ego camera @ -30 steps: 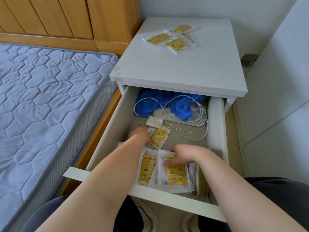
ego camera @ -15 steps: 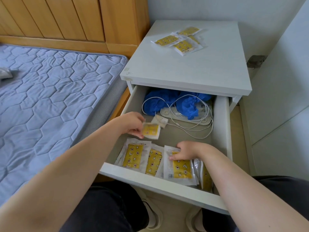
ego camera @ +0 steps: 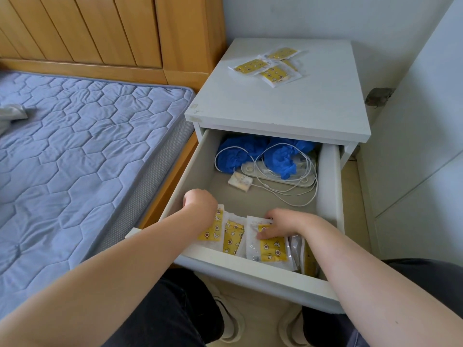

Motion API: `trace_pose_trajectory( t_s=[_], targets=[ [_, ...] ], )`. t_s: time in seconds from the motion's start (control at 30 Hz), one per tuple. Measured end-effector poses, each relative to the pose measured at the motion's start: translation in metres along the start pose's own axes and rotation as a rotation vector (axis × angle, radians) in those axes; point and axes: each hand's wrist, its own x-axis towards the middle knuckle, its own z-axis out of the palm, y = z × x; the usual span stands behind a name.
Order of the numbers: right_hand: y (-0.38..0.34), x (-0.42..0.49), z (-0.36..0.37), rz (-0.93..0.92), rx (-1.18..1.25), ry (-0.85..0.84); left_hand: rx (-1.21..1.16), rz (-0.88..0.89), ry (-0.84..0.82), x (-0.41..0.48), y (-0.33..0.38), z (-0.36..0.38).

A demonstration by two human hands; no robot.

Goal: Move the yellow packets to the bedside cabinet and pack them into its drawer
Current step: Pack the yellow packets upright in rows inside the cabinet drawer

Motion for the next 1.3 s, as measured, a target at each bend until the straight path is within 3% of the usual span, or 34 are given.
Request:
trace_pose_trajectory(
  t_s=[0.1,0.13,0.23,0.47,0.57,0.7,0.87,1.3],
  targets=[
    [0.0,0.002,0.0,0.02,-0.008,-0.034,-0.243,0.111,0.178,0.017,0.0,-0.008],
    [0.0,0.002,0.001,0.034,-0.008,-0.046,-0.368,0.153,0.137,0.024,0.003,-0.006],
    [-0.001,0.004,0.006,0.081,-0.014,-0.11,-0.578,0.228,-0.215,0.037,0.014,0.004],
    [-0.005,0.005,0.01,0.08,-0.046,-0.187,-0.547,0.37,-0.263,0.035,-0.003,0.008],
    [-0.008,0.002,0.011,0.074,-0.184,-0.177,-0.391,0.386,-0.3,0.026,-0.007,0.008],
    [-0.012,-0.004,0.022,0.031,-0.377,-0.106,-0.408,0.373,-0.371,0.022,-0.007,0.008],
    [0.005,-0.008,0.007,-0.035,-0.142,-0.081,-0.538,0.349,-0.469,0.027,-0.013,0.011],
    [0.006,0.0,0.002,-0.05,-0.05,0.038,-0.53,0.373,-0.362,0.025,-0.01,0.012]
  ],
)
